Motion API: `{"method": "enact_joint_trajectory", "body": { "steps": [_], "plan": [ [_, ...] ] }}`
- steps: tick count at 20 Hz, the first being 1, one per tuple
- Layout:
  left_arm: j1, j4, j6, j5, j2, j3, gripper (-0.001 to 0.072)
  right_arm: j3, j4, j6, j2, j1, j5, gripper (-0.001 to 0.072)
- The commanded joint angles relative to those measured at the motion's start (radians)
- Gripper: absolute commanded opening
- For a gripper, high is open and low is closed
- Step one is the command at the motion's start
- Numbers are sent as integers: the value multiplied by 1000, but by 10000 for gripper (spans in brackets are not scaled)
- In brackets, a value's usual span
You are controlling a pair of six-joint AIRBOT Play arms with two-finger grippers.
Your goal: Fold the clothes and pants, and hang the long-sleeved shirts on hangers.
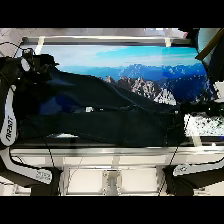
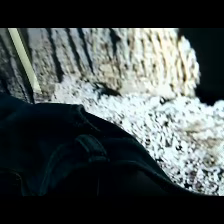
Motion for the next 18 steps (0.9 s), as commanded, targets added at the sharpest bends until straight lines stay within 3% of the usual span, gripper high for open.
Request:
{"method": "enact_joint_trajectory", "body": {
  "steps": [1, 5, 8, 11, 16, 17, 18],
  "plan": [
    [14, 7, -71, 110, 35, -6, 17, 169, 107, -50, 15, 19, 50, 40],
    [50, 11, -112, 281, 177, -6, 17, 389, 104, -127, 167, 19, 212, 40],
    [56, 46, -50, 244, 270, -57, 17, 351, -24, -150, 317, 17, 351, 40],
    [62, 155, -52, 205, 338, -313, 17, 111, -140, -150, 440, -48, 404, 40],
    [74, 181, -55, 298, 320, -665, 18, -288, -154, -136, 463, -138, 250, 40],
    [73, 181, -82, 289, 309, -663, 35, -304, -148, -114, 460, -135, 220, 42],
    [73, 181, -111, 289, 309, -648, 229, -295, -140, -85, 458, -135, 215, 107]
  ]
}}
